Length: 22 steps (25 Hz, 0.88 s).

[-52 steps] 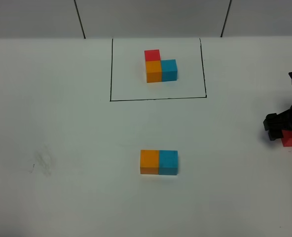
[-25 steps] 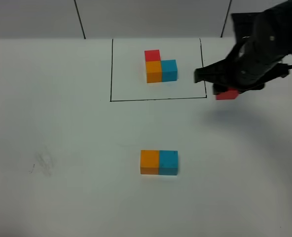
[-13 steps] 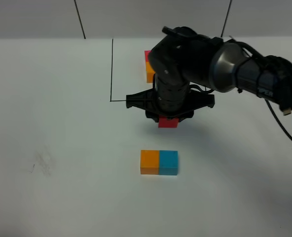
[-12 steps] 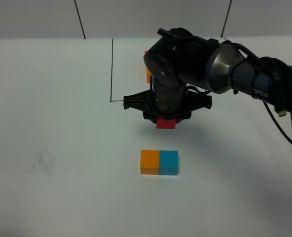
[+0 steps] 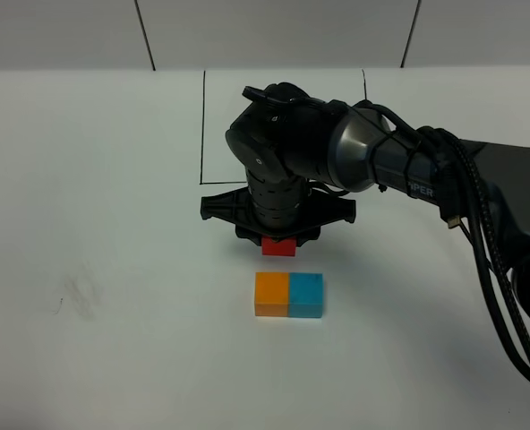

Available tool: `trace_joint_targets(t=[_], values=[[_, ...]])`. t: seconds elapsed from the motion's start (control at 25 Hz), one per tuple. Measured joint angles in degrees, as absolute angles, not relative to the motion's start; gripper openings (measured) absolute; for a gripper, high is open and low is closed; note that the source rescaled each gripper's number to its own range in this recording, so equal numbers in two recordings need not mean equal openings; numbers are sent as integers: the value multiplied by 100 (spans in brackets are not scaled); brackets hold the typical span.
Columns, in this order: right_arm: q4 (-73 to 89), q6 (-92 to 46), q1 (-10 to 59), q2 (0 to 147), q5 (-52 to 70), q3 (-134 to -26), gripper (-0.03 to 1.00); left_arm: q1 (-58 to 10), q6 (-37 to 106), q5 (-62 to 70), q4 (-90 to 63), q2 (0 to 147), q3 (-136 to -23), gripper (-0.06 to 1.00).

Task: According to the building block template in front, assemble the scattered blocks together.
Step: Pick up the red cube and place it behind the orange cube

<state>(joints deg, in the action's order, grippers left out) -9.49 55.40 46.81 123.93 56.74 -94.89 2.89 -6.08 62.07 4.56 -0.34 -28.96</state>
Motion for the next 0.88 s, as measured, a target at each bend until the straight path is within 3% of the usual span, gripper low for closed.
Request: trace_joint_targets(t=[0.88], values=[[-1347,6244,4983,12574,5791,-9495,21,289,-613,6207,456,-34,-2896,66]])
